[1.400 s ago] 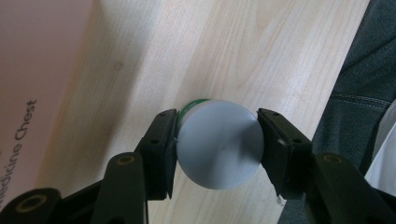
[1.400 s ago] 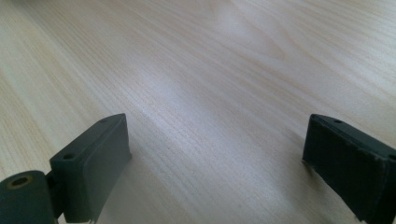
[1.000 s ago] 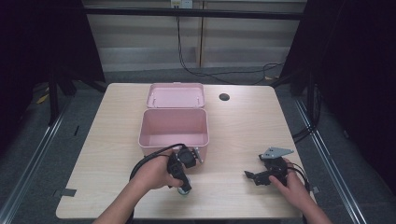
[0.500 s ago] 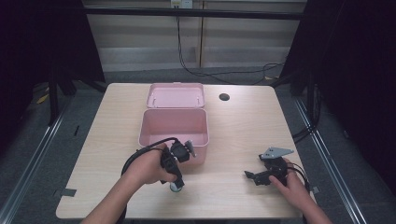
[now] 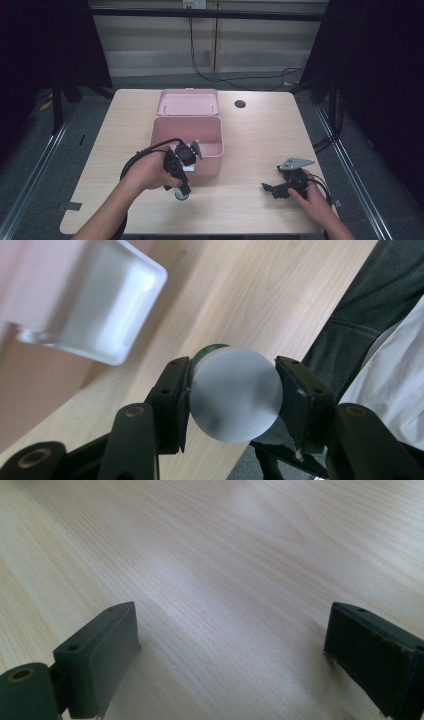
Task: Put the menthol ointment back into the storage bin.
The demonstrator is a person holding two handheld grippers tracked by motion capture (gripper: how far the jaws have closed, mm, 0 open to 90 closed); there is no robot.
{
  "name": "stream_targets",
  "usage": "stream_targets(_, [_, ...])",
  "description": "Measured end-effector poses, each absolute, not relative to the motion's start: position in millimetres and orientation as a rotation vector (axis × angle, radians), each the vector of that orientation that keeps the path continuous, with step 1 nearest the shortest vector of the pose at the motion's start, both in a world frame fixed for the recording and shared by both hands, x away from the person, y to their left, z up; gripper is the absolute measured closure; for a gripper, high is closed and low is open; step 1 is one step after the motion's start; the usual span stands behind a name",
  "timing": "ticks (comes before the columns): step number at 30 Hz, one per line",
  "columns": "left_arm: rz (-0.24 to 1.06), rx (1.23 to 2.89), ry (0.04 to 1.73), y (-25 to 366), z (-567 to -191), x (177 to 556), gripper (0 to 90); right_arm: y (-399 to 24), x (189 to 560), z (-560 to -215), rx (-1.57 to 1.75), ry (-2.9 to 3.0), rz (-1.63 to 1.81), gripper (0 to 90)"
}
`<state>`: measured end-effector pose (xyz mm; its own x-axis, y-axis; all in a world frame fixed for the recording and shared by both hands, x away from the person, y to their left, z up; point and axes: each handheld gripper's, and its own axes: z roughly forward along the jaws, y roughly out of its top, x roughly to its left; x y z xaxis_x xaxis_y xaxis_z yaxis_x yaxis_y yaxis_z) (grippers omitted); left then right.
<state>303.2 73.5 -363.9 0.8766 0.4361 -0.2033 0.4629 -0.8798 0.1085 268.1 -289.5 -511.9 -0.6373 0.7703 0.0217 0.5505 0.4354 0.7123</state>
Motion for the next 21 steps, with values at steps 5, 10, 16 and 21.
stream_targets(5, [-0.243,2.879,0.701,75,-353,307,50.0,-290,268,-512,1.136,2.385,1.013,6.8])
stream_targets(10, [-0.245,2.867,0.714,75,-344,310,50.0,-290,268,-512,1.136,2.385,1.014,6.8])
stream_targets(16, [-0.244,2.869,0.724,72,-331,315,50.0,-290,268,-512,1.136,2.386,1.013,6.8])
stream_targets(21, [-0.232,2.858,0.74,67,-320,323,50.0,-290,268,-512,1.136,2.385,1.013,6.8])
